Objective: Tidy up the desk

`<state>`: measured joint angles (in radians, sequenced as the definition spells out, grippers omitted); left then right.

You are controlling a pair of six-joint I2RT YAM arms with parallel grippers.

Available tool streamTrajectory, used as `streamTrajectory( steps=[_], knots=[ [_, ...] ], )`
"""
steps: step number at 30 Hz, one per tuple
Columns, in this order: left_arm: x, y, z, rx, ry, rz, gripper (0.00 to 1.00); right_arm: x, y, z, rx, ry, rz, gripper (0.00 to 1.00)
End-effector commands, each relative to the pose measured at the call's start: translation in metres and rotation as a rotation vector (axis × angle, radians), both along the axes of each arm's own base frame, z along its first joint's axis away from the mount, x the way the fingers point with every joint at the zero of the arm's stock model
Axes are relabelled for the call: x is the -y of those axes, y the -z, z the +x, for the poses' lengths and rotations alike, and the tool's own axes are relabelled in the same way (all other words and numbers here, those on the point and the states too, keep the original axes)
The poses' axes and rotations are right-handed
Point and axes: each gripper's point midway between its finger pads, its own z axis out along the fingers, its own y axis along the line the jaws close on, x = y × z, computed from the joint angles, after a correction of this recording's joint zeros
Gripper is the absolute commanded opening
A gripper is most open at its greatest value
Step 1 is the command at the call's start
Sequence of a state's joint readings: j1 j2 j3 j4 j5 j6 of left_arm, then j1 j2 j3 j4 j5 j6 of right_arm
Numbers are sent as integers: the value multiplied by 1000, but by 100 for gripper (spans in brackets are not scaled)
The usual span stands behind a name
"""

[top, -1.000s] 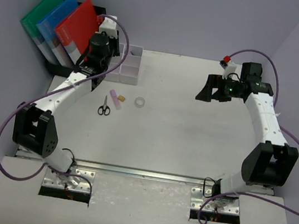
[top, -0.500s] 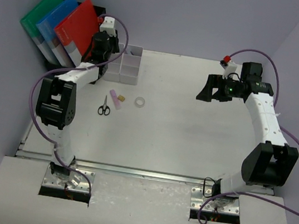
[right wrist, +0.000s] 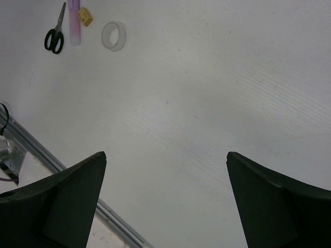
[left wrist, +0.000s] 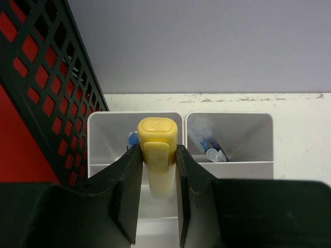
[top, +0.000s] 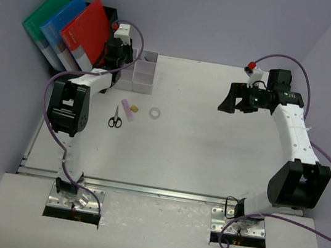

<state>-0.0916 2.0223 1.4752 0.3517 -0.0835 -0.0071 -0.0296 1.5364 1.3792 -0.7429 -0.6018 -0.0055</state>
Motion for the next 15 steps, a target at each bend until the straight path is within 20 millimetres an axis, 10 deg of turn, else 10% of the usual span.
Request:
streamTrajectory(
  steps=[1,7,15],
  knots=[
    [-15,-16,10,51,-39,-5,1,2,-14,6,63,-5,-12,99],
    [-29,-23,5,42,-114,-41,53,2,-15,6,62,-3,-10,99],
    [-15,-38,-62,-87,-67,-133,54,3,-11,2,58,2,-14,99]
  ],
)
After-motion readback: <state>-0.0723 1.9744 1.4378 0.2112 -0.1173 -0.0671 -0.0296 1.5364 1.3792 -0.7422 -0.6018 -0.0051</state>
